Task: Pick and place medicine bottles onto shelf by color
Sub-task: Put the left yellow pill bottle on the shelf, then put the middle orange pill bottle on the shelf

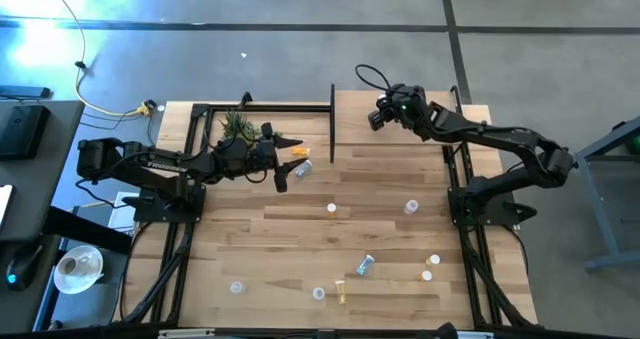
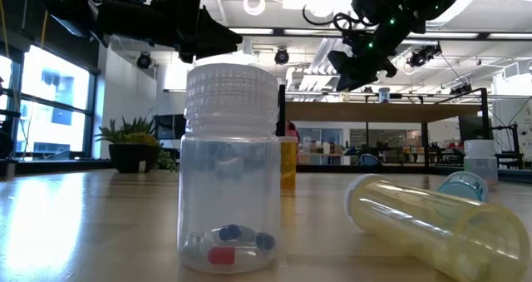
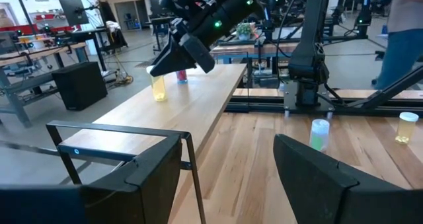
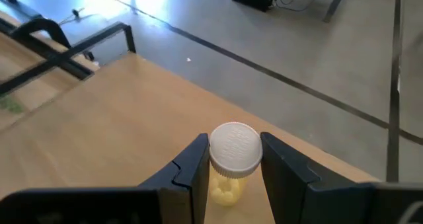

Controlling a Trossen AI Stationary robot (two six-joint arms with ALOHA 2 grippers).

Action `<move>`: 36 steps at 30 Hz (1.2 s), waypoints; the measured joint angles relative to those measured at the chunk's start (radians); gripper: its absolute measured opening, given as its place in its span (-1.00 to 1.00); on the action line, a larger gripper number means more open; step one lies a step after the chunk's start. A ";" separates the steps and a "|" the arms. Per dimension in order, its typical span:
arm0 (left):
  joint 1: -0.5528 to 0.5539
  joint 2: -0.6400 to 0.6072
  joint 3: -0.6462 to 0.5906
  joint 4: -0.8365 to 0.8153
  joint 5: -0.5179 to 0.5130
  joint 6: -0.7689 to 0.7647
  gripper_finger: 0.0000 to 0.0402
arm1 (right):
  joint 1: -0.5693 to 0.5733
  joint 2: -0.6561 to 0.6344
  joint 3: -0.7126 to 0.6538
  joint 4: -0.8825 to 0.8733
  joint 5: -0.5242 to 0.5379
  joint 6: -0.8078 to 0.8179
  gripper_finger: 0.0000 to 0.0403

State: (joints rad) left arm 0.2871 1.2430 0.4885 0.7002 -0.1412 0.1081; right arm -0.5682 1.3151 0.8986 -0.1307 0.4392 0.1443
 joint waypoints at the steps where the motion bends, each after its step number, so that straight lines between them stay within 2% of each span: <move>1: 0.000 0.000 0.000 0.000 0.000 0.000 0.14 | 0.000 0.001 0.000 0.001 0.000 0.006 -0.49; 7: 0.000 0.000 0.000 0.000 0.001 0.000 0.14 | 0.000 0.001 0.000 0.000 0.001 0.017 -0.47; 28: 0.000 0.000 0.000 0.000 0.000 0.000 0.14 | 0.000 0.001 0.001 -0.010 0.030 0.033 -0.18; 36: 0.000 0.000 0.000 -0.009 0.000 0.000 0.14 | 0.001 -0.026 0.026 -0.007 0.030 0.005 -0.16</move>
State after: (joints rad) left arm 0.2871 1.2430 0.4885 0.6915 -0.1413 0.1078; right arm -0.5676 1.2894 0.9243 -0.1373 0.4688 0.1493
